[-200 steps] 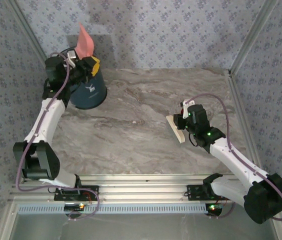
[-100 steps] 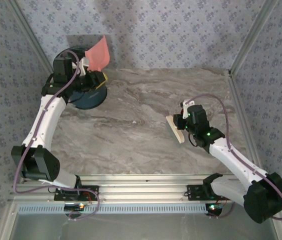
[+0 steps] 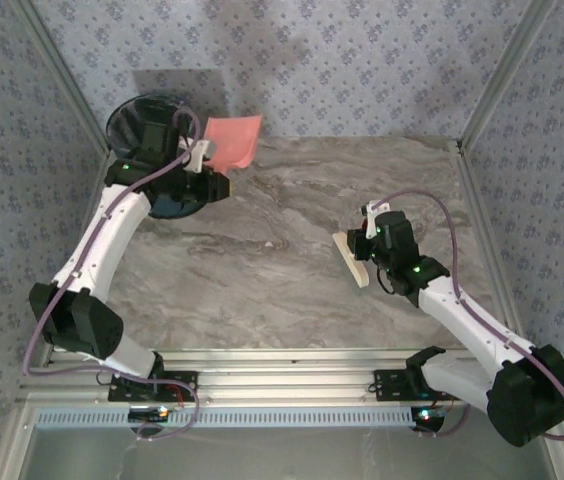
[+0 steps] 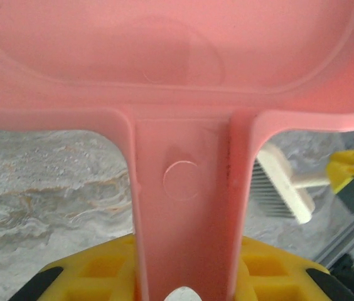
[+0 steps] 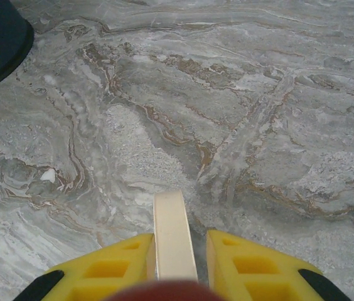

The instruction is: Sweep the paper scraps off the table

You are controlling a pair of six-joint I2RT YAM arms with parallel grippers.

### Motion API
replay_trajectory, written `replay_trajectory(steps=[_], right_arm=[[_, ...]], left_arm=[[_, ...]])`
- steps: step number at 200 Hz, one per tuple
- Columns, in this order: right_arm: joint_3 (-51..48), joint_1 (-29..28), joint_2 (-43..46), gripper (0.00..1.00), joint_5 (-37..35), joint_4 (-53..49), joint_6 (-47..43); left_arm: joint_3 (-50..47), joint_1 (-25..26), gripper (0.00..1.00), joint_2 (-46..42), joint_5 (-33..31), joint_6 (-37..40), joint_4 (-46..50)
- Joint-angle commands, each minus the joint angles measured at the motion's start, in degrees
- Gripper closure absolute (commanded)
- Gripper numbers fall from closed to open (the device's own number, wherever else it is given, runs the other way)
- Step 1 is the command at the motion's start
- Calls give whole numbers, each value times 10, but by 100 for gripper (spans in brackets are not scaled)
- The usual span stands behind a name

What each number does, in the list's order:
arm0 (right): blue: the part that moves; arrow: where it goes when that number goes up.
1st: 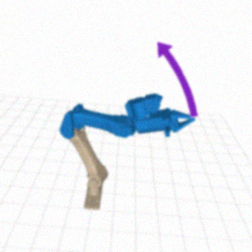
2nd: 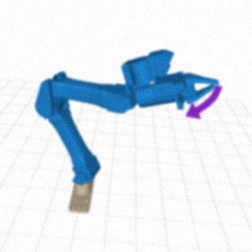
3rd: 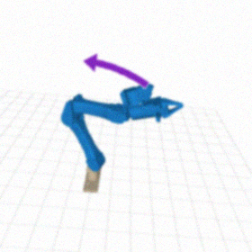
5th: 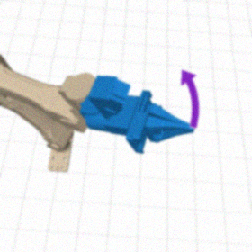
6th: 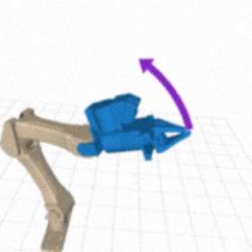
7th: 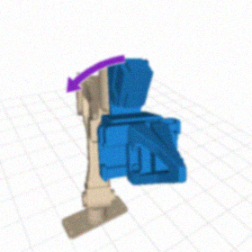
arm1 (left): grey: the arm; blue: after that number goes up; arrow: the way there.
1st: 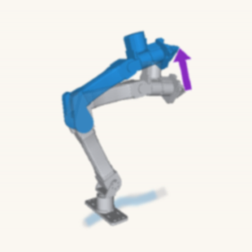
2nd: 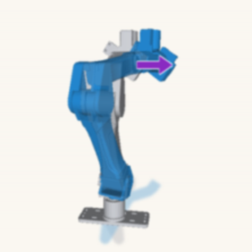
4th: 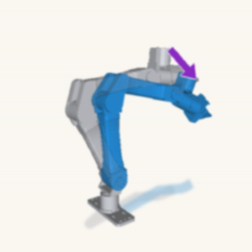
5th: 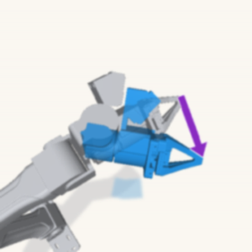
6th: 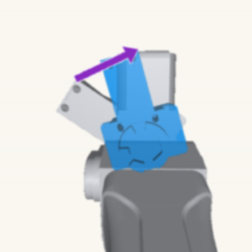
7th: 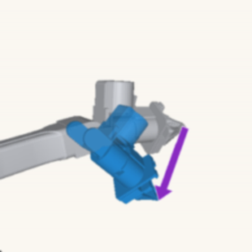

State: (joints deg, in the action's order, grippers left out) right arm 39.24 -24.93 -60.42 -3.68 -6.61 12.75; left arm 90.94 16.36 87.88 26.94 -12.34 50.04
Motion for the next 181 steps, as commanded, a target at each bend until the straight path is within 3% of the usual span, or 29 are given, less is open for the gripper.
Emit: replay_trajectory(steps=[1,110,181], right_arm=[[-1,5,7,100,-15,13,13],[-7,6,44,100,-98,-12,34],[-17,8,74,100,-143,-35,37]], left_arm=[[27,22,100,15,-51,64,47],[38,130,100,93,-127,146,101],[63,166,100,167,-147,155,110]])
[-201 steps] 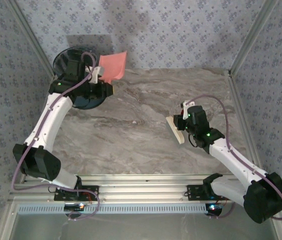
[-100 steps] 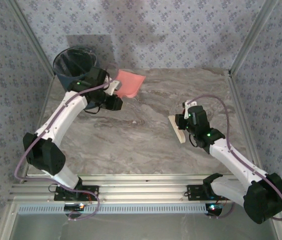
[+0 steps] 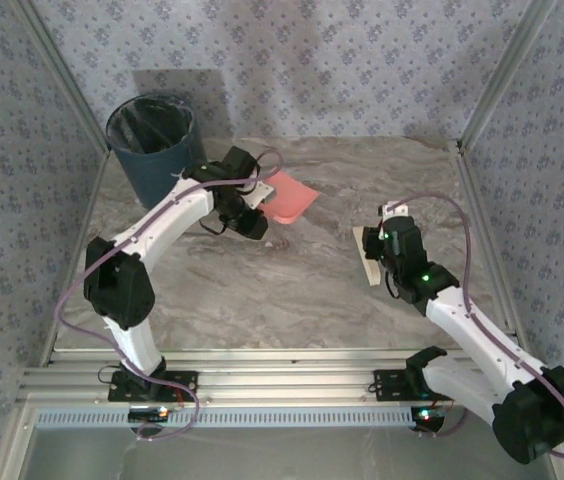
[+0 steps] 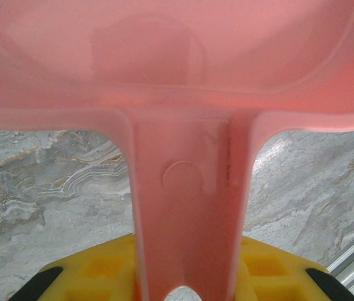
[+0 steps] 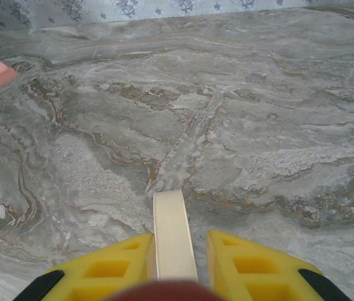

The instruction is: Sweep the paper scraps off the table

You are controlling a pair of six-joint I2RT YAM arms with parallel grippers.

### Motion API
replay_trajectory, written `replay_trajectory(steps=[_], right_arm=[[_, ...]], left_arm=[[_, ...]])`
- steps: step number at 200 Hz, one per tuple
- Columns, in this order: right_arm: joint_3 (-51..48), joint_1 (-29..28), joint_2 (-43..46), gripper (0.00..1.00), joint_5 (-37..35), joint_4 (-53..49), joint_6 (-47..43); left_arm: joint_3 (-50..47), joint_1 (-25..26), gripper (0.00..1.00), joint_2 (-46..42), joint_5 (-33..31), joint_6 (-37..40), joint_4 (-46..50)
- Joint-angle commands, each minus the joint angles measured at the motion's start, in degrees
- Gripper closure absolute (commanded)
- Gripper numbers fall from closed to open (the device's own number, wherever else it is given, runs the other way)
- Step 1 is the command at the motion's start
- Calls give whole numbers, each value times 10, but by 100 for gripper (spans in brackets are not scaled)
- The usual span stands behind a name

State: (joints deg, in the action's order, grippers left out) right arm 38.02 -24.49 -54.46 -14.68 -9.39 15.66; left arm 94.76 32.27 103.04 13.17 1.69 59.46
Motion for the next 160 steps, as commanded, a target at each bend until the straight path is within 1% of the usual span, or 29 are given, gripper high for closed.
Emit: replay_trajectory(steps=[1,77,160], right_arm=[[-5,4,14,100,-33,-7,8],[-2,5,30,100,-57,-13,0],[-2,6,38,100,-55,-21,-2]], left_arm=[[25,7,100,16,-9,15,16],[50,30,100,89,-1,23,25],[65,50,100,158,-4,29,30]])
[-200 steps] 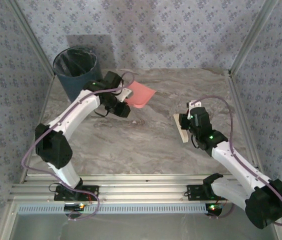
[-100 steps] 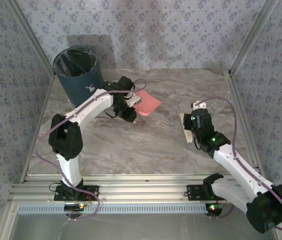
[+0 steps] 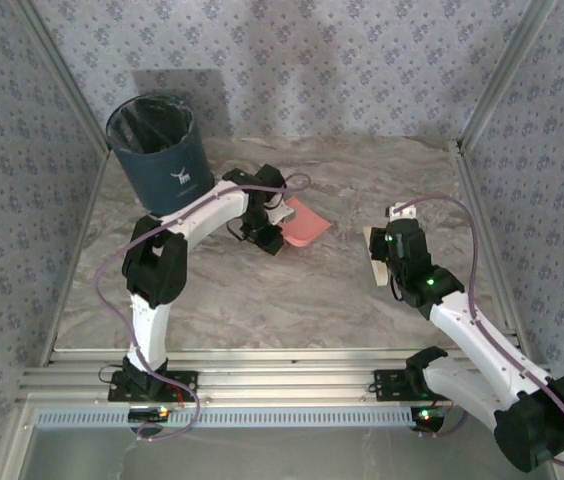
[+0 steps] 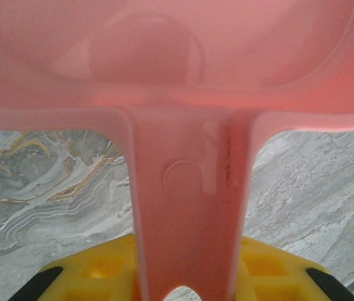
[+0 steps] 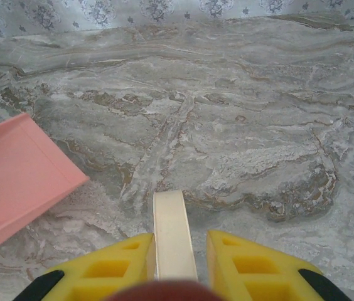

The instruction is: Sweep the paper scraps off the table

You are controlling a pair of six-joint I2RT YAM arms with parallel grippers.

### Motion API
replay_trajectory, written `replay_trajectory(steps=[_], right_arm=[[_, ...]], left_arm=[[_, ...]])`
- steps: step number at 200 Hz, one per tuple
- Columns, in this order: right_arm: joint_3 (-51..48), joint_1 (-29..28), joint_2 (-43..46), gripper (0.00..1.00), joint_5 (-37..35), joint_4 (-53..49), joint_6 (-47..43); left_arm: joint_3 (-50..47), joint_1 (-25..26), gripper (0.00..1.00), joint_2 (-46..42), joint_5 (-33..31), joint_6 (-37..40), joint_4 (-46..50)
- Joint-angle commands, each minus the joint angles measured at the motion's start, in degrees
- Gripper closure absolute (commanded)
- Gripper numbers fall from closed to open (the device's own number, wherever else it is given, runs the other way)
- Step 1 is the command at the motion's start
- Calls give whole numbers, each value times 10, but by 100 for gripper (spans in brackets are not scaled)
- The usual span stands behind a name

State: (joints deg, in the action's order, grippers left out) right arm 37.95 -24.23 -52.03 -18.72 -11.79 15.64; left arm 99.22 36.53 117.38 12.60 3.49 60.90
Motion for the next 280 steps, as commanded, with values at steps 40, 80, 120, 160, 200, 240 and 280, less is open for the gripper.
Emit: replay_trajectory(steps=[40,80,120,160,200,240,280], right_arm=[[-2,3,15,100,-11,-1,-1],[-4,5,15,100,-7,0,2],[-7,6,15,100,-6,-1,4],[-8,7,15,100,-4,2,4],[-7,8,15,100,-4,0,5],[-9,9,15,100,-3,-1,8],[-10,11,15,100,-2,-1,9]], left_arm=[[19,13,100,37,-15,10,15],[14,15,100,53,-25,12,14],[3,16,100,60,-36,11,7],[-5,16,93,60,-43,10,1],[-9,17,83,61,-48,8,-1],[-14,17,76,60,-49,8,-2],[-20,18,70,57,-55,8,-3]])
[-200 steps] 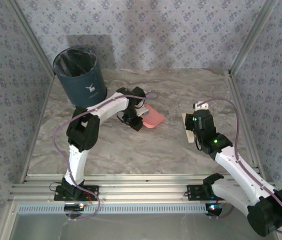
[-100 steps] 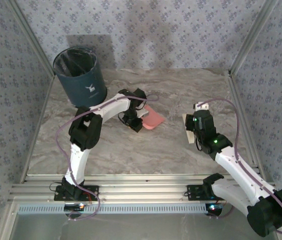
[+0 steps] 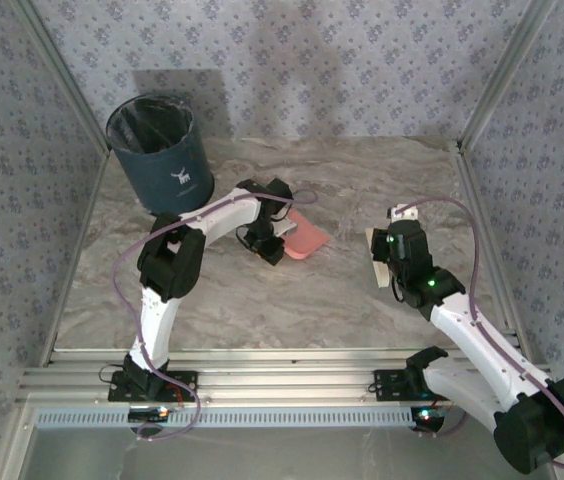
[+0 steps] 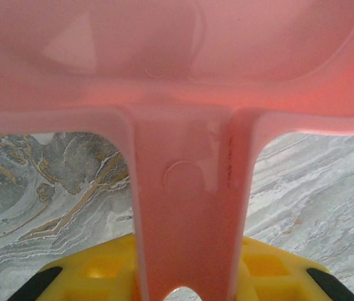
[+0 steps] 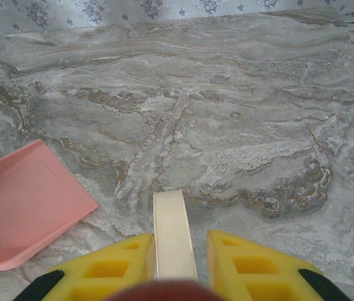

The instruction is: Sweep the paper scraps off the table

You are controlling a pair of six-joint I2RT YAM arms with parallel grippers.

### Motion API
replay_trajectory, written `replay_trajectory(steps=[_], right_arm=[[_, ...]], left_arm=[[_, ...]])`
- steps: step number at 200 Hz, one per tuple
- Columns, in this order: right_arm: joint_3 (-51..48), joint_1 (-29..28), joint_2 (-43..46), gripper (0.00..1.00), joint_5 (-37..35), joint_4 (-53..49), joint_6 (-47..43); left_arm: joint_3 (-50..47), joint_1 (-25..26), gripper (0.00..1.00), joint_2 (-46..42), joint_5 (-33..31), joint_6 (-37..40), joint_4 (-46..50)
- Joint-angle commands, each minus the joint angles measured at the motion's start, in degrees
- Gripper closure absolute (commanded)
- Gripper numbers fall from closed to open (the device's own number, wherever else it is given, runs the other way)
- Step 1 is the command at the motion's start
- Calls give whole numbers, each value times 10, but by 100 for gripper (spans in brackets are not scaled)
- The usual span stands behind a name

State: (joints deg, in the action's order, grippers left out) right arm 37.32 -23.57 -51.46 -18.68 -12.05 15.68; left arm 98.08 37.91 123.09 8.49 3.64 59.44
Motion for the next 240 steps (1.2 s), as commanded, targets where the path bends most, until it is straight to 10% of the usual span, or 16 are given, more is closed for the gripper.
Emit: replay_trajectory(steps=[1,120,240], right_arm=[[-4,5,10,100,-3,1,9],[-1,7,-4,100,6,34,-14],[54,-43,-163,100,35,213,-241]], left_arm=[[-9,4,70,0,-14,6,11],[-45,3,59,-47,-34,22,21],[-209,-29,59,-304,-3,-23,-27]])
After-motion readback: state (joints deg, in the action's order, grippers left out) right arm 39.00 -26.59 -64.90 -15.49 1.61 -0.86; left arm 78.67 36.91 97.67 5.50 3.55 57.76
